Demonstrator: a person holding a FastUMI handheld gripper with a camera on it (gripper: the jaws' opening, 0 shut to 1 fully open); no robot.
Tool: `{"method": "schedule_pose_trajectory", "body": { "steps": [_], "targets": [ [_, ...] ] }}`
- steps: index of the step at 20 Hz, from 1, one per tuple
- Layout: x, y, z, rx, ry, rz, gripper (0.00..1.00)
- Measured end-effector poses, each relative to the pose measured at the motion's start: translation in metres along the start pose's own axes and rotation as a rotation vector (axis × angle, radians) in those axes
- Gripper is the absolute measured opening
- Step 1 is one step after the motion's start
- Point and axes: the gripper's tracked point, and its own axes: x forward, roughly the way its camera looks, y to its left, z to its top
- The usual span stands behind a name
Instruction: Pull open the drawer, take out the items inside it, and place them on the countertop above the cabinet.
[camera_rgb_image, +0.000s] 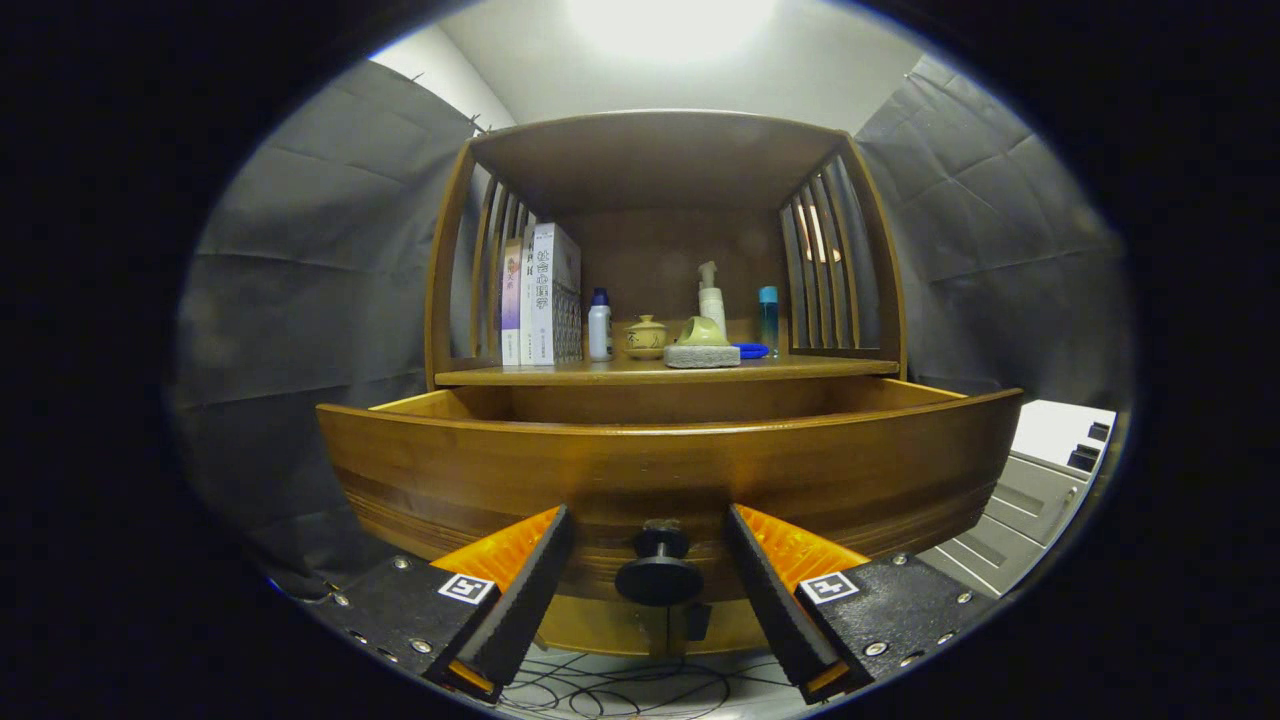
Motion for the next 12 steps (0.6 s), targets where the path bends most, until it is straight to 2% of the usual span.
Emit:
{"method": "schedule_pose_trajectory", "body": {
  "steps": [6, 12],
  "targets": [
    [0.006, -0.002, 0.0, -0.005, 0.0, -0.028, 0.95],
    [0.011, -0.006, 0.002, 0.009, 0.0, -0.02, 0.95]
  ]
}}
